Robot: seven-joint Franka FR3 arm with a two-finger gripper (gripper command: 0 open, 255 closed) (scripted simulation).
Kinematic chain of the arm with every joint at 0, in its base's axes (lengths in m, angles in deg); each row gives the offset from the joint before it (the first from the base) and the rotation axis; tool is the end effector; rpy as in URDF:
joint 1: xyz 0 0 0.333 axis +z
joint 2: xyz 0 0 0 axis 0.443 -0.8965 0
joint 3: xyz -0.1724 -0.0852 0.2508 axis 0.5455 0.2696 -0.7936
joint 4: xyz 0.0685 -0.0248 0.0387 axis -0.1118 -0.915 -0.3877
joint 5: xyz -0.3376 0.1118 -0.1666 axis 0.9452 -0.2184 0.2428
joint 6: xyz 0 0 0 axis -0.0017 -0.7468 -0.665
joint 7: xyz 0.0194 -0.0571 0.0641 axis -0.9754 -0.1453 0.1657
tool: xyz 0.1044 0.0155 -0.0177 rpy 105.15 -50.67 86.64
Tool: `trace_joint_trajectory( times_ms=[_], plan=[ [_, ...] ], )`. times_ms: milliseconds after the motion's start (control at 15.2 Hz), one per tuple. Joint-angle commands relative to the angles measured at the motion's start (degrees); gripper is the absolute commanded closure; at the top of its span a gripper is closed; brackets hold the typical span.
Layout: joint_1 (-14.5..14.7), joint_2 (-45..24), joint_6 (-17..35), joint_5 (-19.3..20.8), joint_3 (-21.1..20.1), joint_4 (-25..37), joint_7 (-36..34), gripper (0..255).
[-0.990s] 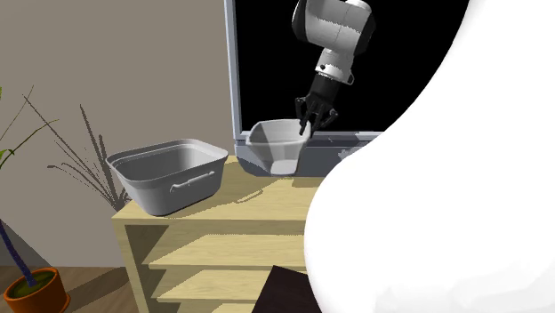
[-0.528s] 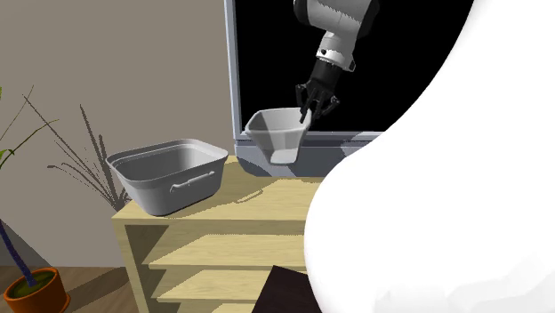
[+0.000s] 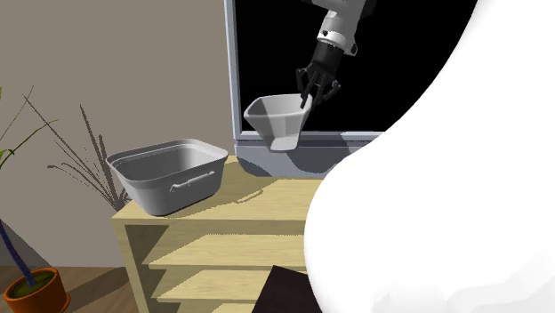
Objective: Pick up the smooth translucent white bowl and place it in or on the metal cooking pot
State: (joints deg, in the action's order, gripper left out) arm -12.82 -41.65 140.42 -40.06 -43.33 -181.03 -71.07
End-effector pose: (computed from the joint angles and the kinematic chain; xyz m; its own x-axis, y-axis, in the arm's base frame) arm 0.5465 0.1952 0.4796 0.9398 0.3416 0.0043 0.3233 -0.8854 -0.3340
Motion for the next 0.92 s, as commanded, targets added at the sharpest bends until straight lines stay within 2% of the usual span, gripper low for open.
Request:
trace_joint_trajectory(
  times_ms=[0, 528, 858],
  plan=[
    [-0.1, 0.3, -1.4, 0.1, 0.1, 1.3, -0.4, 255],
    [-0.2, 0.8, -6.6, 0.6, 0.2, 6.1, -2.0, 255],
    [3.2, 1.3, -5.3, 0.6, -2.9, 6.6, -8.6, 255]
  ],
)
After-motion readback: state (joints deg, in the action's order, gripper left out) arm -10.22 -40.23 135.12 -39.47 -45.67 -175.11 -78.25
